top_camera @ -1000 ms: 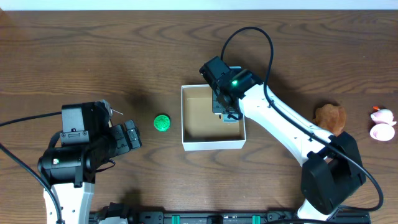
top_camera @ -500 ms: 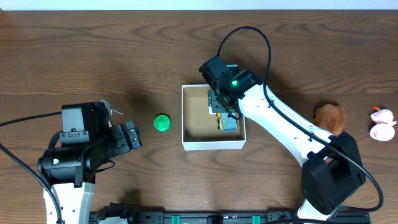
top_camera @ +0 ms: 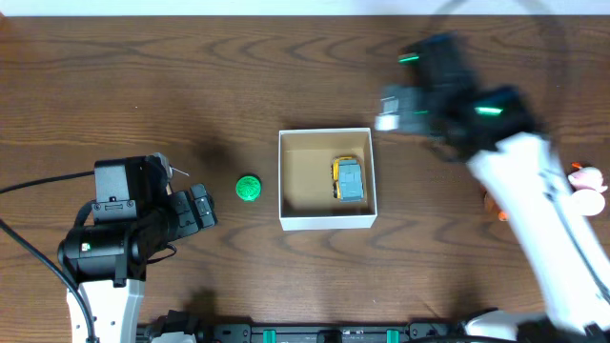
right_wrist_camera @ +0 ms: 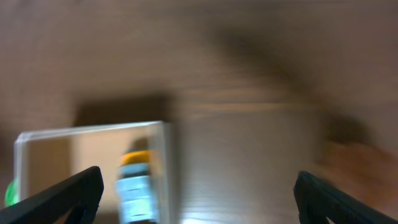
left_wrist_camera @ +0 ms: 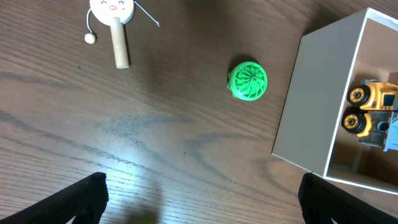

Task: Pack container
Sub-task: 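Move right gripper to brown plush bear and grasp it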

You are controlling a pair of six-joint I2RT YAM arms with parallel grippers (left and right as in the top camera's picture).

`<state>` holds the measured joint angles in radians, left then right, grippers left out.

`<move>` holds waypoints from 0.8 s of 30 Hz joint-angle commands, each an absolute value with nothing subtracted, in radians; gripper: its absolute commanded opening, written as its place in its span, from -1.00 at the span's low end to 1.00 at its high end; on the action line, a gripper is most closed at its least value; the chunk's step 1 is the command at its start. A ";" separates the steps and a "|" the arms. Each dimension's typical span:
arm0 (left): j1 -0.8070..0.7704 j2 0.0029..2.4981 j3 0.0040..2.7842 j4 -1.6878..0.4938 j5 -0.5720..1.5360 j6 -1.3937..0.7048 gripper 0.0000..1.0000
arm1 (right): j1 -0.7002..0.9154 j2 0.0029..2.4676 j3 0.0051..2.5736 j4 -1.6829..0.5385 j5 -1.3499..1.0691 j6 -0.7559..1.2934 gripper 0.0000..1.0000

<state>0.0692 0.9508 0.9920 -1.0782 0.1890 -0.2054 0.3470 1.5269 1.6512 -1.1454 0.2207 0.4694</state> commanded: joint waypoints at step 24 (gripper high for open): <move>0.066 0.946 1.012 -1.084 0.199 -0.192 0.96 | -0.276 1.658 1.162 -0.878 0.194 0.200 0.98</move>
